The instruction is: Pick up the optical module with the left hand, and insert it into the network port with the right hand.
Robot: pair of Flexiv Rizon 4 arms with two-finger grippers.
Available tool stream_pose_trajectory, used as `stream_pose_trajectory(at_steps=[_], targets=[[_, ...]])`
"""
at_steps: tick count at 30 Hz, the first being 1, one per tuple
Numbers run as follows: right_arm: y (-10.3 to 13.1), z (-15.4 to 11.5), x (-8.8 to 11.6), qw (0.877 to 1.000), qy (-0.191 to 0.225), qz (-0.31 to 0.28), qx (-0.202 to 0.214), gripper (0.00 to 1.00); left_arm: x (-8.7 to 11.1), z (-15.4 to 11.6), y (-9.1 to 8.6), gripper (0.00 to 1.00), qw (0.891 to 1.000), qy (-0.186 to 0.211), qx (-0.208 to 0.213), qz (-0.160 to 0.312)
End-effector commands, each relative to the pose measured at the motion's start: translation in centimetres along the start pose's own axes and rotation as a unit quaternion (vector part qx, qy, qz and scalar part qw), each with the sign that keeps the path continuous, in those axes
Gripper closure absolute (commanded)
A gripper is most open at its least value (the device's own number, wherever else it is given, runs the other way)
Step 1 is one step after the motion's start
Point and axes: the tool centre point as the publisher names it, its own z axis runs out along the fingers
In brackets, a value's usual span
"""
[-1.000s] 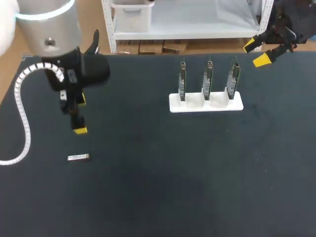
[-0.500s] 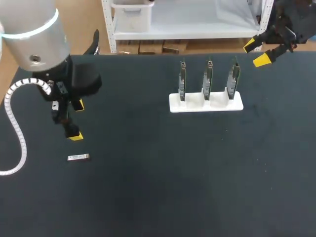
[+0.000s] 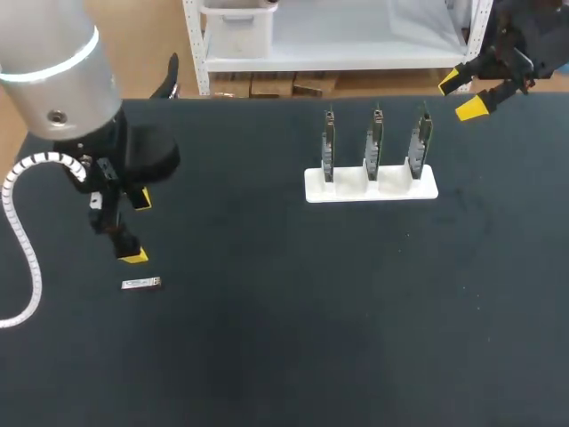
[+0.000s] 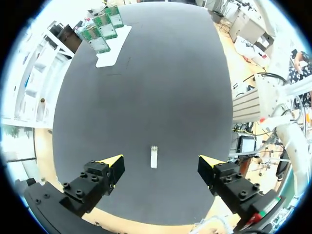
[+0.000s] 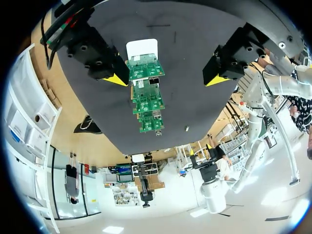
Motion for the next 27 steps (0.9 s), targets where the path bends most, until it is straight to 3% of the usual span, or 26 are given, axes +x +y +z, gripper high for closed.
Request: stream_pose_trajectory(at_steps=[1, 8, 12, 27], targets=[[0.2, 0.1, 0.0, 1.000, 0.000, 0.000, 0.002, 0.00, 0.8, 1.5, 0.5, 0.00, 1.000, 0.014, 0.000, -0.011], [0.2, 0.1, 0.0, 1.000, 0.000, 0.000, 0.002, 0.00, 3.4, 3.9, -0.9, 0.00, 0.997, 0.059, -0.027, -0.036], [0.2, 0.1, 0.0, 1.000, 0.000, 0.000, 0.002, 0.00, 4.1, 5.7, -1.6, 0.00, 0.995, 0.087, -0.020, -0.041], [0.2, 0.1, 0.0, 1.000, 0.000, 0.000, 0.002, 0.00, 5.3, 9.0, -0.7, 0.00, 0.996, 0.082, -0.014, -0.041]])
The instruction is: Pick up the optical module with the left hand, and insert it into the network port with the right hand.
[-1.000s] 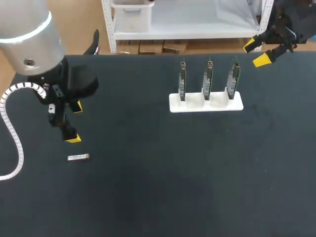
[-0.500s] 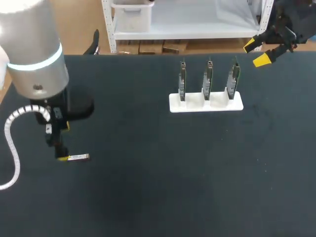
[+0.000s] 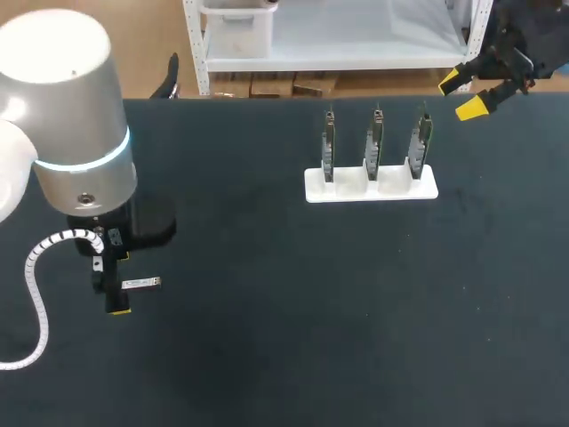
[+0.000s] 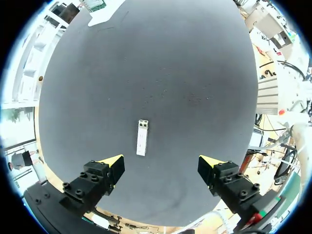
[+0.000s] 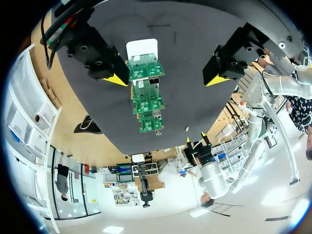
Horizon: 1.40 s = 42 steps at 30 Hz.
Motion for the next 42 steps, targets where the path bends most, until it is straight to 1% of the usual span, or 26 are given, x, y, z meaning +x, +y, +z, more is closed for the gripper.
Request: stream_pose_trajectory(at_steps=[1, 7, 11, 17, 29, 42], targets=[[0.2, 0.0, 0.0, 1.000, 0.000, 0.000, 0.002, 0.00, 0.5, 1.1, 0.9, 0.00, 1.000, -0.003, 0.008, -0.003], [0.2, 0.0, 0.0, 1.000, 0.000, 0.000, 0.002, 0.00, 1.0, 2.1, 1.6, 0.00, 1.000, 0.000, 0.023, -0.007], [0.2, 0.0, 0.0, 1.000, 0.000, 0.000, 0.002, 0.00, 0.5, 3.1, 1.7, 0.00, 0.999, 0.001, 0.033, -0.006], [0.2, 0.0, 0.0, 1.000, 0.000, 0.000, 0.002, 0.00, -0.2, 3.9, 1.8, 0.00, 0.999, -0.001, 0.034, -0.001], [0.2, 0.0, 0.0, 1.000, 0.000, 0.000, 0.002, 0.00, -0.6, 4.5, 2.1, 0.00, 0.999, 0.001, 0.041, 0.001], [0.2, 0.0, 0.0, 1.000, 0.000, 0.000, 0.002, 0.00, -0.3, 5.1, 2.2, 0.00, 0.999, 0.001, 0.047, -0.007]])
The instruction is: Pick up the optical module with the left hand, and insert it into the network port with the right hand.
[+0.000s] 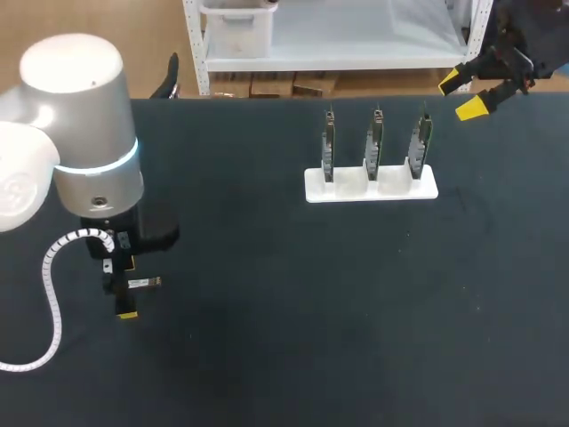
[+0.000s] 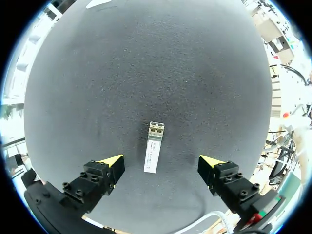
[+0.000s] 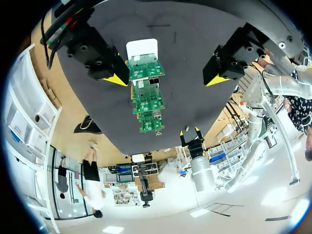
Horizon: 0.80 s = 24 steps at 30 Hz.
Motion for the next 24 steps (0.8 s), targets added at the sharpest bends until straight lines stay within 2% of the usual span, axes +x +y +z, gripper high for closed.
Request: stream_pose_trajectory(at_steps=[1, 24], targets=[[0.2, 0.0, 0.0, 1.000, 0.000, 0.000, 0.002, 0.00, -0.1, 0.4, 0.3, 0.00, 1.000, -0.001, 0.003, 0.002], [0.2, 0.0, 0.0, 1.000, 0.000, 0.000, 0.002, 0.00, -0.3, 1.4, 0.2, 0.00, 1.000, -0.003, 0.016, -0.002]])
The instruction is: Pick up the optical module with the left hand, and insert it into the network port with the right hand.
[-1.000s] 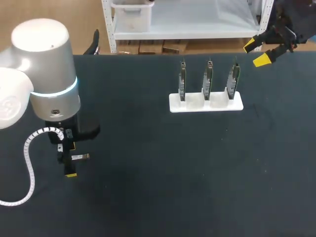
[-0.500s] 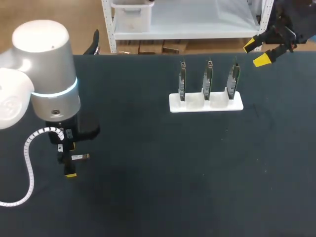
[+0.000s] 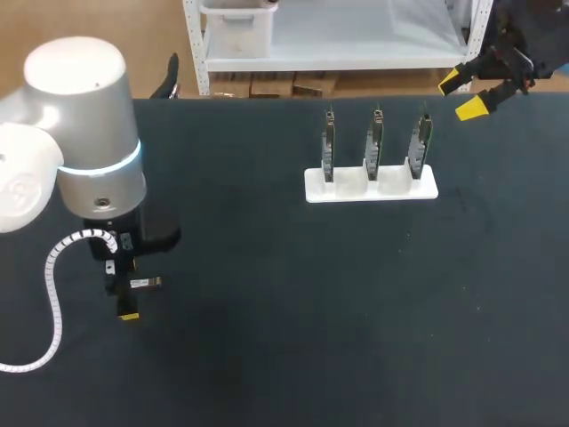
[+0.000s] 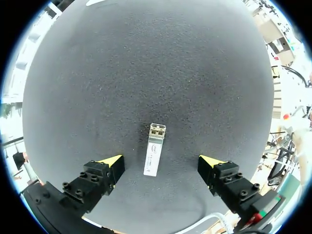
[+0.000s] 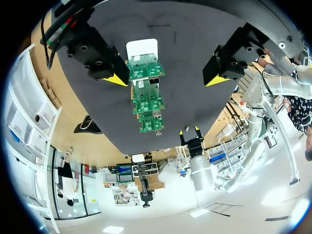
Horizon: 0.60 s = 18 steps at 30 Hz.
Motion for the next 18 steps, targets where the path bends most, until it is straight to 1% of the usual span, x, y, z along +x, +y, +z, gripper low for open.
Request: stream_pose_trajectory(at_steps=[1, 2, 3, 4, 5, 6, 18], targets=[[0.16, 0.05, 0.01, 1.000, 0.000, 0.000, 0.002, 0.00, -0.01, 0.93, 0.27, 0.00, 1.000, -0.001, 0.008, 0.001], [0.16, 0.05, 0.01, 1.000, 0.000, 0.000, 0.002, 0.00, -0.01, 1.06, 0.25, 0.00, 1.000, -0.001, 0.011, 0.002], [0.16, 0.05, 0.01, 1.000, 0.000, 0.000, 0.002, 0.00, -0.02, 1.16, 0.23, 0.18, 1.000, -0.001, 0.012, 0.003], [0.16, 0.05, 0.01, 1.000, 0.000, 0.000, 0.002, 0.00, -0.03, 1.24, 0.19, 0.53, 1.000, 0.000, 0.013, 0.002], [0.16, 0.05, 0.01, 1.000, 0.000, 0.000, 0.002, 0.00, -0.03, 1.31, 0.17, 0.66, 1.000, -0.001, 0.014, 0.003], [0.16, 0.05, 0.01, 1.000, 0.000, 0.000, 0.002, 0.00, -0.02, 1.35, 0.16, 1.00, 1.000, -0.001, 0.015, 0.003], [0.16, 0.05, 0.01, 1.000, 0.000, 0.000, 0.002, 0.00, 0.09, 1.33, 0.31, 1.00, 1.000, 0.003, 0.012, -0.003]])
